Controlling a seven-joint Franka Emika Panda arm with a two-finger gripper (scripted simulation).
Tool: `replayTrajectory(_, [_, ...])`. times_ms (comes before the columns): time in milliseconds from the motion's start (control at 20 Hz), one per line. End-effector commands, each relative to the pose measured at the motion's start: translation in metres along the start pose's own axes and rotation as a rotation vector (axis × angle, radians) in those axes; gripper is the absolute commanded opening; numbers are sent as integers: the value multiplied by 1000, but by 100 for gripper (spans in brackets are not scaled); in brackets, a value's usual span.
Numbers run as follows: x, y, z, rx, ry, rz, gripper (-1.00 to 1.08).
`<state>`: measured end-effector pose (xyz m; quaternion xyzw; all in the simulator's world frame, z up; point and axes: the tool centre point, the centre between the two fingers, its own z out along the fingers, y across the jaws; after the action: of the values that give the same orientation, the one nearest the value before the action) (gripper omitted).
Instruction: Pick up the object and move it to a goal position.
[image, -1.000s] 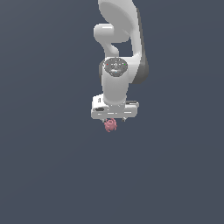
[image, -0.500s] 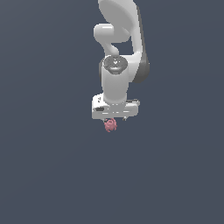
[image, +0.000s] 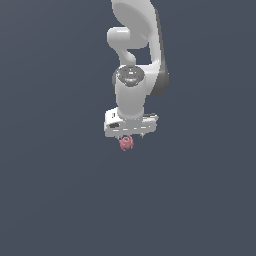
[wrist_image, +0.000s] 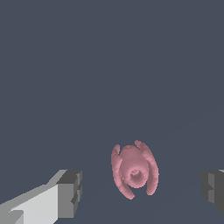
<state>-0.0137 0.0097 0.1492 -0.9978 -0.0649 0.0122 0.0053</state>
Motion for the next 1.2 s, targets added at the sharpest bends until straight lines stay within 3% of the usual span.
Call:
replayTrajectory(0, [-4, 2, 7, -2, 2, -22, 100])
replayTrajectory(650, [-38, 13, 54, -14, 20, -200, 100])
replayTrajectory(1150, [-43, 14, 62, -14, 21, -219, 100])
